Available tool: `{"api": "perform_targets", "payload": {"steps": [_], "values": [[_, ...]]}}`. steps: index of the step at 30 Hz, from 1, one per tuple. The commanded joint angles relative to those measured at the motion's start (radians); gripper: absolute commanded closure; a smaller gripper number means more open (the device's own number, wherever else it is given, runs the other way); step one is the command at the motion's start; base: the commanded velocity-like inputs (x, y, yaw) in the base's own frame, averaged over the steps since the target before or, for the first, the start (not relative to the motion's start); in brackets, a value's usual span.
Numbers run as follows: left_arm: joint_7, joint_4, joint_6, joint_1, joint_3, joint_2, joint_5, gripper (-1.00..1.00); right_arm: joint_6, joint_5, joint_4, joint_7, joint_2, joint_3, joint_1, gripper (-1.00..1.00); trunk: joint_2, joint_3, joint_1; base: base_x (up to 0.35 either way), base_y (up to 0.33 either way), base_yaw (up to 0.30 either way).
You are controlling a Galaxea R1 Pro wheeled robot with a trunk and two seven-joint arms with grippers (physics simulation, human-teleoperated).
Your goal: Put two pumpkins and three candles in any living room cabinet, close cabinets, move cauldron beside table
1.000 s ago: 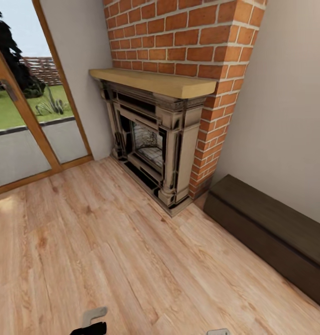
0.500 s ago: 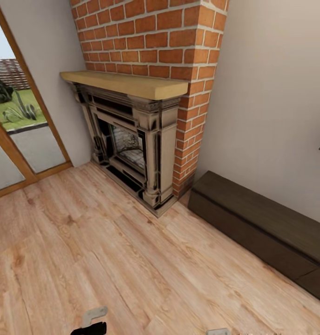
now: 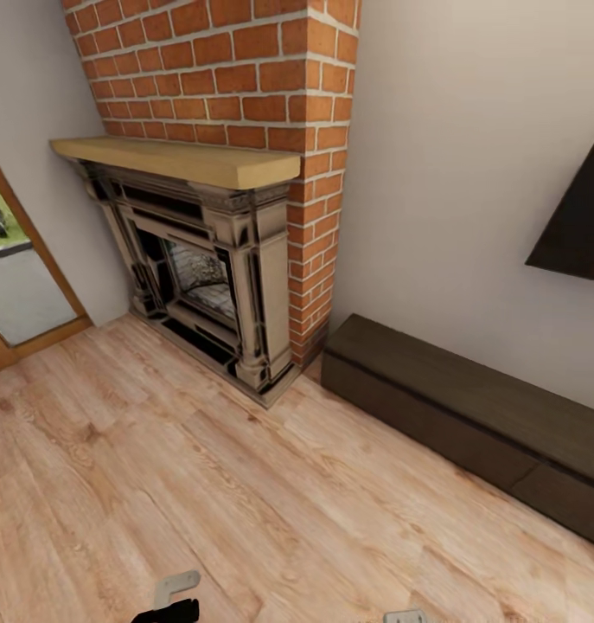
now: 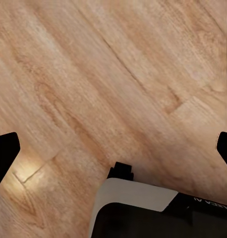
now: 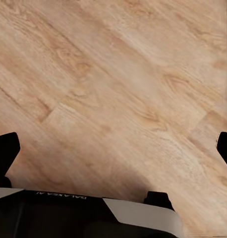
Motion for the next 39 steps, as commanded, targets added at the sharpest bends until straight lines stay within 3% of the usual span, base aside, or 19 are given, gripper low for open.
{"api": "perform_targets", "payload": {"steps": [1, 24, 39], "values": [[0.006, -0.002, -0.003, 0.000, -0.008, 0.002, 0.012, -1.00, -0.004, -0.006, 0.001, -0.005, 0.000, 0.007, -0.001, -1.00, -0.002, -0.001, 0.000, 0.000, 0.000, -0.277], [0.006, 0.023, -0.005, 0.004, -0.007, 0.008, 0.009, -1.00, -0.005, -0.010, 0.004, 0.017, -0.001, 0.002, -0.001, -1.00, -0.002, 0.016, 0.000, 0.000, 0.000, -0.274], [0.006, 0.036, -0.050, 0.004, -0.009, 0.008, 0.010, -1.00, -0.006, -0.014, 0.004, 0.014, -0.007, -0.002, -0.001, -1.00, -0.002, 0.028, 0.000, 0.039, 0.080, -0.271]]}}
